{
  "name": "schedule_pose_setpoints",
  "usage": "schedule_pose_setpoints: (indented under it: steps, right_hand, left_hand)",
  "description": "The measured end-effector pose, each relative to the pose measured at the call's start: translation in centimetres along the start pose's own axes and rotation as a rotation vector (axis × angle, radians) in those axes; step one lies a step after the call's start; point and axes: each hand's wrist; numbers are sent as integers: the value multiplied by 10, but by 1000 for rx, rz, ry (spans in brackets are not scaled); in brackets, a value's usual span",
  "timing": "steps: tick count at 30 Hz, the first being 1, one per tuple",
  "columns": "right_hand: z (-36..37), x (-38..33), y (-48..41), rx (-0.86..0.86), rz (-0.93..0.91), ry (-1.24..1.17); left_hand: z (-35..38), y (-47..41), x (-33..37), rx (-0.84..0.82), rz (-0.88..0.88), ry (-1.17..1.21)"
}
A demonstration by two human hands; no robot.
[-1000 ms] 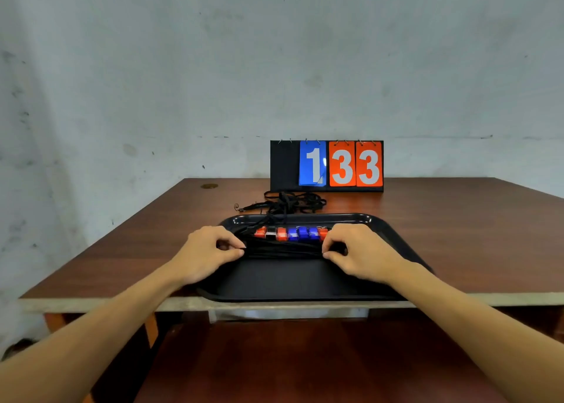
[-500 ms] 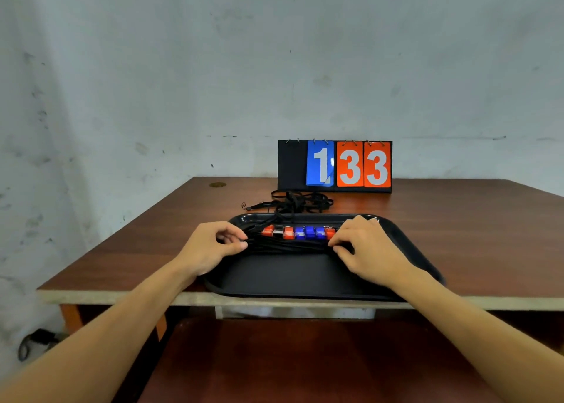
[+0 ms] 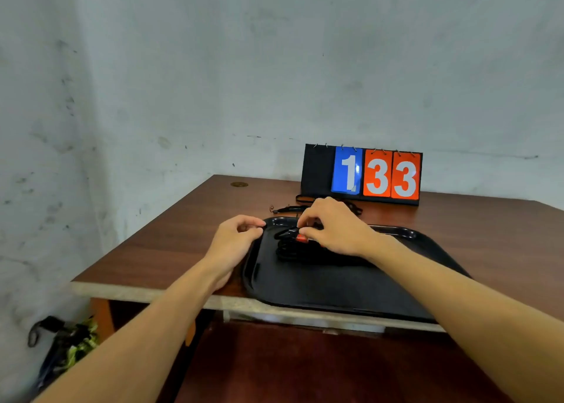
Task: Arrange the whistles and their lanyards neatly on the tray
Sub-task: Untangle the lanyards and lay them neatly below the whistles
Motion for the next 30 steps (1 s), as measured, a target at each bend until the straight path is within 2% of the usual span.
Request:
schedule_pose_setpoints:
  steps: [6,10,14,19,21,26,28,30]
  right_hand:
    - [8,-8,-25,-140,3,116]
    - [3,-9,-30,-77,23,64]
    - [-15,0,-41,117,193,-217]
    - [-33,32,-49,250,506,-753]
    - [-39,41,-49,300,547,-905]
    - [-54,34,-50,401,442,-951]
    - [-76,24,-53,521,338,-1047]
    - [-105,13,-56,663,191,-1184]
  left_hand:
    - [-2,-4,-4,-18,-4,1]
    - [-3,-5,-5,-22,1,5]
    - [-3,-4,-4,-29,-22,32]
    - [0,-3,-1,-27,-41,-1]
    - [1,-3,0,-39,-39,-62]
    - [0,-8,4,-126,-86,-246]
    - [-3,-13,12,-120,-113,-295]
    - [-6,-19,26,-89,-61,-370]
Point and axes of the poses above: each hand's wrist, its own y-axis away from the middle knuckle, its own z-axis out of the palm, x = y × z, and after that the axes turned 7 degrees about -x, right-handed
